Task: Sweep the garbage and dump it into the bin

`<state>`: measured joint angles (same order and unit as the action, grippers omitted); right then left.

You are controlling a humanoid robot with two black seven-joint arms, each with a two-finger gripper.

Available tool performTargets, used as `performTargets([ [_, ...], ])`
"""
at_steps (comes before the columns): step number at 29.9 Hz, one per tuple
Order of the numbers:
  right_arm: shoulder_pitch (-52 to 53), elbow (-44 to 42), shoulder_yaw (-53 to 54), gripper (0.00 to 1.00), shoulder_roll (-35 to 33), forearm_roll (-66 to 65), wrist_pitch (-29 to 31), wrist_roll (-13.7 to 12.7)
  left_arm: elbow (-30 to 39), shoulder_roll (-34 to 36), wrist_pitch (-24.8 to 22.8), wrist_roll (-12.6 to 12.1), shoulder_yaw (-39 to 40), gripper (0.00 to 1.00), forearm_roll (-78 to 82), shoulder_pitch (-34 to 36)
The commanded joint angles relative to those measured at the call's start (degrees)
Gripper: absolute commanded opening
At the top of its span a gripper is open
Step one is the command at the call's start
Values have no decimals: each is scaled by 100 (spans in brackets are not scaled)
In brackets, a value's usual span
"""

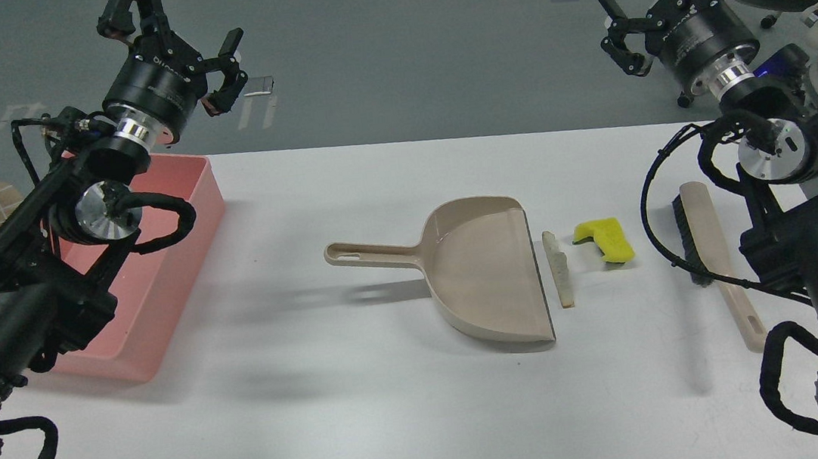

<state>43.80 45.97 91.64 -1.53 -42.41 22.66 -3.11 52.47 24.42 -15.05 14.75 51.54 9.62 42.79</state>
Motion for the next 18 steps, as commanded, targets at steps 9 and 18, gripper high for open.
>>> performTargets([
  [9, -169, 52, 46, 100, -41, 13, 45, 38, 27, -78, -15, 28, 31, 98, -4, 36],
  [18, -1336, 1219, 73, 100, -356, 22, 248, 29, 763, -43, -33, 54, 65, 98, -4, -305],
])
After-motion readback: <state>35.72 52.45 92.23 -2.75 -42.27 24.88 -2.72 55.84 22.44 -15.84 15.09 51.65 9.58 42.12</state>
